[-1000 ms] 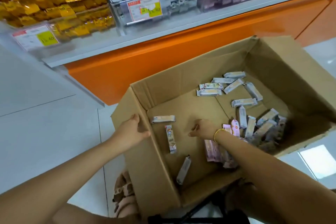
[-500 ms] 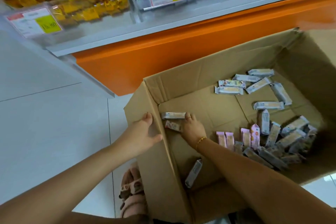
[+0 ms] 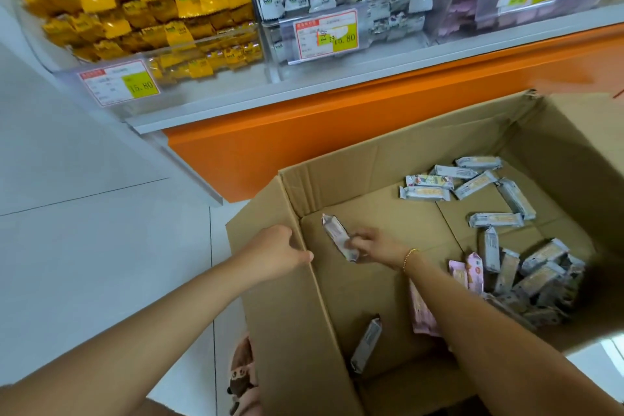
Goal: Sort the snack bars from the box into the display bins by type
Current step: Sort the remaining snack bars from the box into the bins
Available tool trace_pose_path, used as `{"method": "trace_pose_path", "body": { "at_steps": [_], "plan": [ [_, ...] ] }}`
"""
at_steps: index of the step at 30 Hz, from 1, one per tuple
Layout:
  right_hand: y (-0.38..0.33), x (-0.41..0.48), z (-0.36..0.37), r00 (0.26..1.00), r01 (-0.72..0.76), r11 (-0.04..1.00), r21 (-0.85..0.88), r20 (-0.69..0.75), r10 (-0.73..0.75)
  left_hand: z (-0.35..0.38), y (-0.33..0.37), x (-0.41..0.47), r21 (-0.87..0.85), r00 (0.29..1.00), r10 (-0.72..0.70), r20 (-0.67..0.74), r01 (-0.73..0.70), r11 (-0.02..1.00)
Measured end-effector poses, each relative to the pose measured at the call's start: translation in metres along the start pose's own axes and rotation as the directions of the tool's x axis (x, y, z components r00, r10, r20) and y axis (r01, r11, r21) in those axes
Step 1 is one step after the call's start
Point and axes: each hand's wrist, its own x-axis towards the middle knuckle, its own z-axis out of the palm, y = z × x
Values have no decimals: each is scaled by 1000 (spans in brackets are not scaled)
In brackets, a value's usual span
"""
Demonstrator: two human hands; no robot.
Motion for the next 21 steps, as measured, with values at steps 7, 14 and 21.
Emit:
{"method": "trace_pose_path", "body": {
  "at_steps": [7, 14, 21],
  "plan": [
    [-64, -72, -24, 856, 43, 714, 699, 343, -387, -27, 21, -5, -653, 993, 116, -10, -94, 751],
    [-94, -126, -24, 862, 255, 793, 553, 242, -445, -44, 46, -33, -934, 939, 340, -47, -162, 318],
    [-124, -152, -9, 793, 498, 867, 0, -405, -456, -52, 59, -41, -907, 943, 322, -86, -208, 367]
  ]
}}
